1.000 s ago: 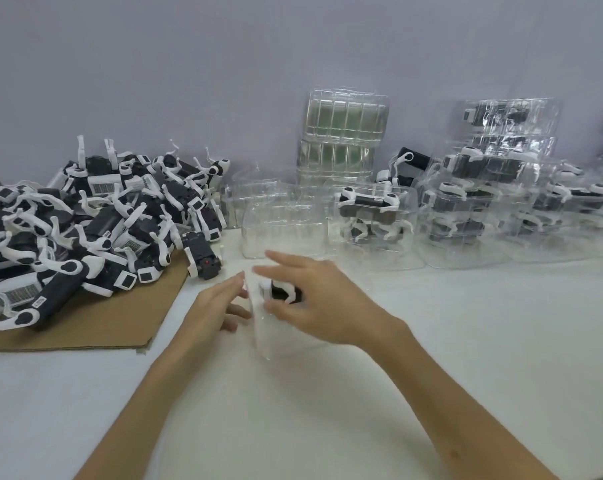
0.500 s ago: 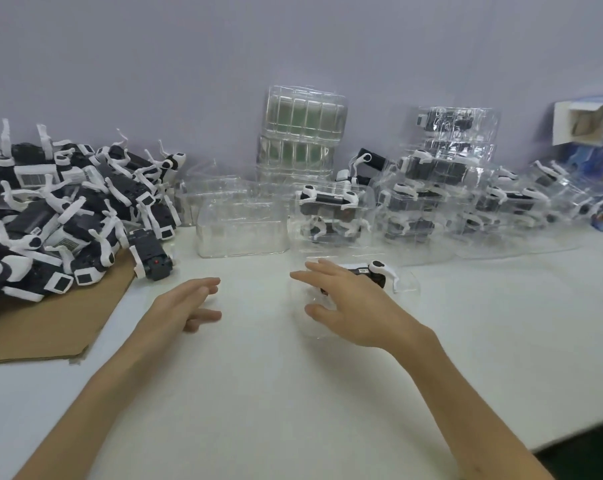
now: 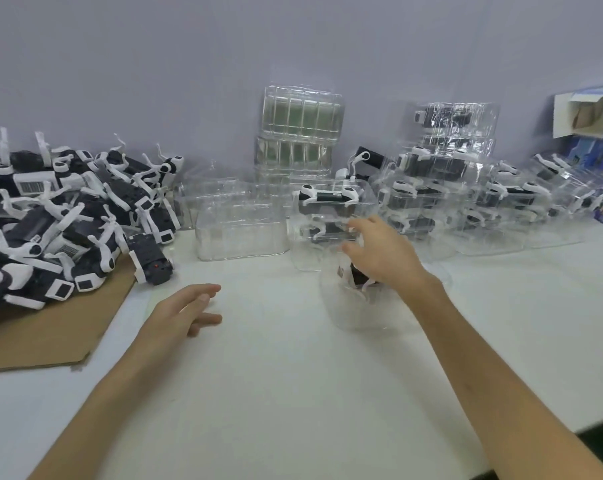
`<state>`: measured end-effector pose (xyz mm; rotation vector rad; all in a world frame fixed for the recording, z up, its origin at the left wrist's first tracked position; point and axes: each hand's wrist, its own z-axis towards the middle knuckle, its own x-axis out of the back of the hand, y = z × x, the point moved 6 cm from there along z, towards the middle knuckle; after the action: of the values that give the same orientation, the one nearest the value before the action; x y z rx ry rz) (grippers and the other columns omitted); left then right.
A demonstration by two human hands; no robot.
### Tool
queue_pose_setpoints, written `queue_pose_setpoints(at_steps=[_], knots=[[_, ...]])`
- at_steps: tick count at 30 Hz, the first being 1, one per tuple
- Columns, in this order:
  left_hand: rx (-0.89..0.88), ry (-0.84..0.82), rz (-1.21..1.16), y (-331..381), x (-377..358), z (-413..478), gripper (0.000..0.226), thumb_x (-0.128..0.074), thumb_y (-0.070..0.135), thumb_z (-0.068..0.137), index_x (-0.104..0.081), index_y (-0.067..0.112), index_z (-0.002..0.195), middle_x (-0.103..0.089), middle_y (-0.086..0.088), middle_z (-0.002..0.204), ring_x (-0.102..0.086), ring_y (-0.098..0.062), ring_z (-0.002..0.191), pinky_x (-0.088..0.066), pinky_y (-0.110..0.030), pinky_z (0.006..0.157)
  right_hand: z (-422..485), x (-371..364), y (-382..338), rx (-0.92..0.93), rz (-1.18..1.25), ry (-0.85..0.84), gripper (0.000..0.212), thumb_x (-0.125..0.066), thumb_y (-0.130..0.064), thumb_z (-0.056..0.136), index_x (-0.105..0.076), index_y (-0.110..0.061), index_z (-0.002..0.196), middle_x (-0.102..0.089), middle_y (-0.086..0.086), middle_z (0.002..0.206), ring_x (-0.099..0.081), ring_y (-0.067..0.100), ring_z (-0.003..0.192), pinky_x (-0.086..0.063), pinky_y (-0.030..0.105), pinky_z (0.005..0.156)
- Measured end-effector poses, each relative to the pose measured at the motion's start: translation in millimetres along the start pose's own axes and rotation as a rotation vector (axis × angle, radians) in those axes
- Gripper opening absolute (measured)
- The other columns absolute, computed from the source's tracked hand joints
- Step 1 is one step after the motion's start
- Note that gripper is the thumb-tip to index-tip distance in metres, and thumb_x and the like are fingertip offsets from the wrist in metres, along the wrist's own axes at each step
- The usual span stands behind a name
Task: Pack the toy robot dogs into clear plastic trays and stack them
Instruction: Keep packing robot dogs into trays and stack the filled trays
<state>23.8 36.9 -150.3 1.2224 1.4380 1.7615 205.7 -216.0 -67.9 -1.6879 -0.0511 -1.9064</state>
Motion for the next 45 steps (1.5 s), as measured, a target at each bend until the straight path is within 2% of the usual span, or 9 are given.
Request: queue_pose_setpoints(at_steps=[9, 16, 22, 25, 28, 30, 35, 43, 45], knots=[[-0.001, -0.003, 0.017, 1, 0, -1, 0.024, -0.047, 0.018, 0.104, -0.068, 0.028, 0.109, -0.068, 0.001, 0.117, -0.073, -0.007, 0.087, -0.044, -0.029, 0.077, 2, 18, -9, 0.069, 0.17, 0.326, 0.045, -0.059, -0.025, 0.093, -0.053, -0.022, 0.137, -0.054, 0.0, 0.135, -0.056, 0.02, 0.116, -0.046, 0.039, 0.099], [-0.001, -0.006, 0.032, 2, -1, -1, 0.023, -0.047, 0.018, 0.104, -0.068, 0.026, 0.109, -0.068, 0.002, 0.116, -0.072, -0.004, 0.085, -0.045, -0.026, 0.077, -42, -37, -31, 0.297, -0.083, -0.036, 0.044, -0.049, -0.033, 0.1, -0.048, -0.033, 0.144, -0.033, -0.009, 0.159, -0.029, 0.015, 0.145, -0.02, 0.039, 0.116], [0.003, -0.014, 0.048, 0, -1, 0, 0.022, -0.048, 0.019, 0.104, -0.068, 0.028, 0.108, -0.068, 0.007, 0.115, -0.072, -0.004, 0.088, -0.045, -0.026, 0.077, -52, -23, 3, 0.18, -0.121, 0.12, 0.043, -0.046, -0.014, 0.099, -0.055, -0.03, 0.138, -0.04, -0.012, 0.155, -0.033, 0.008, 0.142, -0.011, 0.032, 0.117], [0.005, -0.004, 0.042, 0, -1, 1, 0.022, -0.048, 0.018, 0.104, -0.069, 0.026, 0.106, -0.068, 0.005, 0.114, -0.072, -0.003, 0.085, -0.045, -0.027, 0.076, -67, -10, -1, 0.223, 0.356, 0.232, 0.048, -0.053, 0.0, 0.093, -0.062, -0.027, 0.132, -0.054, -0.01, 0.142, -0.043, -0.003, 0.133, -0.021, 0.013, 0.114], [0.006, 0.002, 0.044, -1, -2, 0, 0.022, -0.049, 0.018, 0.103, -0.069, 0.024, 0.106, -0.07, 0.002, 0.109, -0.072, -0.002, 0.083, -0.043, -0.028, 0.076, -87, -37, -15, 0.106, 0.944, -0.099, 0.061, -0.059, -0.007, 0.096, -0.041, -0.038, 0.144, -0.039, -0.021, 0.149, -0.037, -0.009, 0.136, -0.031, 0.005, 0.103], [0.002, 0.002, 0.049, -1, -3, 0, 0.022, -0.049, 0.018, 0.103, -0.07, 0.024, 0.105, -0.071, 0.001, 0.107, -0.071, -0.001, 0.083, -0.043, -0.027, 0.076, -90, -60, -11, -0.069, 1.0, -0.254, 0.072, -0.059, -0.02, 0.098, -0.019, -0.037, 0.156, -0.019, -0.026, 0.155, -0.024, -0.005, 0.142, -0.025, 0.014, 0.109], [-0.006, -0.01, 0.052, 1, -3, -1, 0.022, -0.05, 0.019, 0.103, -0.07, 0.025, 0.106, -0.072, -0.002, 0.108, -0.071, 0.0, 0.085, -0.044, -0.028, 0.079, -68, -50, 47, -0.319, 0.985, 0.089, 0.077, -0.056, -0.02, 0.098, -0.011, -0.024, 0.159, -0.01, -0.011, 0.165, -0.012, 0.007, 0.15, -0.014, 0.023, 0.11], [-0.01, -0.001, 0.047, 3, -4, -3, 0.02, -0.05, 0.018, 0.103, -0.069, 0.022, 0.107, -0.072, -0.004, 0.105, -0.071, -0.001, 0.085, -0.043, -0.029, 0.078, -45, 0, 203, -0.741, 0.907, 0.525, 0.054, -0.054, -0.015, 0.096, -0.041, -0.013, 0.149, -0.042, 0.006, 0.153, -0.048, 0.031, 0.133, -0.036, 0.045, 0.114], [-0.012, -0.003, 0.056, 2, -4, -3, 0.02, -0.05, 0.018, 0.103, -0.07, 0.023, 0.106, -0.072, -0.003, 0.103, -0.071, -0.001, 0.085, -0.042, -0.029, 0.077, -47, -2, 205, -0.725, 0.885, 0.542, 0.05, -0.053, -0.014, 0.095, -0.047, -0.015, 0.145, -0.047, 0.005, 0.149, -0.048, 0.028, 0.132, -0.036, 0.036, 0.112]])
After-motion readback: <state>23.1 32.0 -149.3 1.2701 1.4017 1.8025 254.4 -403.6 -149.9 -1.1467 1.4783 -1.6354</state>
